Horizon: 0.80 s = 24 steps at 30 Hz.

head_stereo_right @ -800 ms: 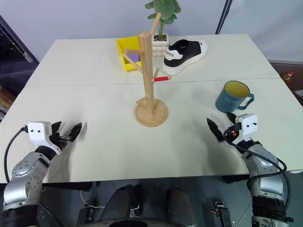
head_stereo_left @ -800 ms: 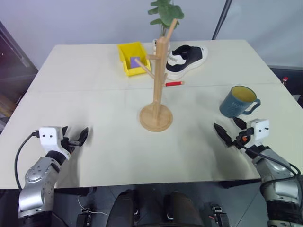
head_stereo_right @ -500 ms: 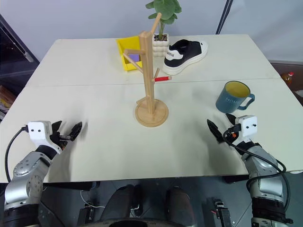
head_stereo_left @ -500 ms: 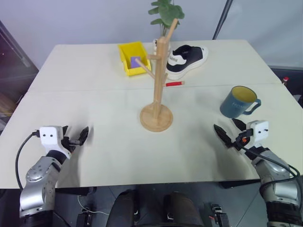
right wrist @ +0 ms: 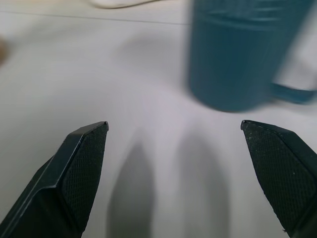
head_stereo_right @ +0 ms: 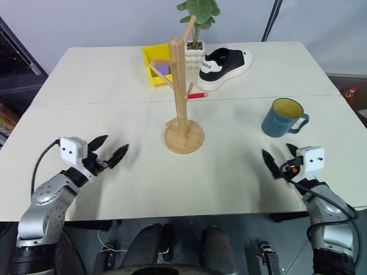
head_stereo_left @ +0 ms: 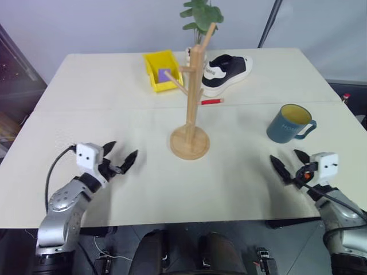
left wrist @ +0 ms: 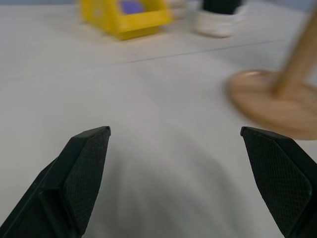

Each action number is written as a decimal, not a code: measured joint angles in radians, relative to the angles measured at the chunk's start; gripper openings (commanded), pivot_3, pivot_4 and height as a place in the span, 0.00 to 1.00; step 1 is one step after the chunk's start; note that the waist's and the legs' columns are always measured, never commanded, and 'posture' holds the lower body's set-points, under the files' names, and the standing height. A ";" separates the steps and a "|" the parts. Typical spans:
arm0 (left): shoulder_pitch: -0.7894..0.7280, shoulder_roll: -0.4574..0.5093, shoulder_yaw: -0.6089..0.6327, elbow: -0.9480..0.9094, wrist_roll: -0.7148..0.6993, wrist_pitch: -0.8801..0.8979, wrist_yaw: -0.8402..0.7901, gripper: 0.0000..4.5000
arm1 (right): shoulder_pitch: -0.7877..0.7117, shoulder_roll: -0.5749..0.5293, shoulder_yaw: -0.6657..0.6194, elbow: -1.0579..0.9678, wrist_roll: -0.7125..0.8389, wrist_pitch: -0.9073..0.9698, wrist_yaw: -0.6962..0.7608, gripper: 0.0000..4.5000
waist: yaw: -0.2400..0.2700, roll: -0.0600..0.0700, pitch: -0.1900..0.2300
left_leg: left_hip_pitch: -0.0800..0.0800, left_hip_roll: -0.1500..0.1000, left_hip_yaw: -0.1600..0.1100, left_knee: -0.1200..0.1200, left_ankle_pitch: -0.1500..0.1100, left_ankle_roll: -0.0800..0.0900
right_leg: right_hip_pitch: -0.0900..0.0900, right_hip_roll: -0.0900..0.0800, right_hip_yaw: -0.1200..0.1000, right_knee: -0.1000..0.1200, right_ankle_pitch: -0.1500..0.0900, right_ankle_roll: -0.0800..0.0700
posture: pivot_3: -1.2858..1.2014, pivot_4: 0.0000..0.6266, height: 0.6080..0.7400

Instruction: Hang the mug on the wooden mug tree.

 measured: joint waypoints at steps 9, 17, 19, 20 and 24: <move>-0.091 0.069 -0.208 -0.177 -0.080 0.109 -0.188 1.00 | -0.124 -0.053 -0.084 0.219 -0.074 -0.077 -0.133 0.99 | -0.007 0.001 -0.001 | 0.002 0.001 0.002 0.000 0.000 0.000 | 0.000 0.003 0.003 0.001 0.000 0.000 | 0.52 0.24 1.00; -0.131 0.068 -0.257 -0.192 -0.082 0.132 -0.192 1.00 | -0.290 -0.077 -0.051 0.438 -0.122 -0.150 -0.143 0.99 | -0.001 0.001 0.000 | 0.001 0.000 0.003 0.001 0.000 0.001 | 0.000 0.003 0.003 0.001 0.000 0.001 | 0.52 0.24 1.00; -0.128 0.067 -0.262 -0.193 -0.082 0.132 -0.192 1.00 | -0.322 -0.077 -0.044 0.487 -0.122 -0.165 -0.141 0.99 | -0.002 0.001 0.000 | 0.001 0.000 0.003 0.001 0.000 0.001 | 0.000 0.004 0.003 0.001 0.000 0.001 | 0.52 0.24 1.00; -0.127 0.068 -0.262 -0.194 -0.082 0.131 -0.192 1.00 | -0.331 -0.078 -0.042 0.504 -0.122 -0.173 -0.140 0.99 | -0.002 0.001 0.000 | 0.001 0.000 0.003 0.001 0.000 0.001 | 0.000 0.004 0.003 0.001 0.000 0.001 | 0.52 0.24 1.00; -0.111 0.075 -0.262 -0.198 -0.081 0.129 -0.191 1.00 | -0.365 -0.086 -0.039 0.567 -0.125 -0.199 -0.131 0.99 | -0.002 0.001 0.000 | 0.001 0.001 0.003 0.001 0.000 0.001 | 0.000 0.004 0.003 0.001 0.000 0.001 | 0.52 0.24 1.00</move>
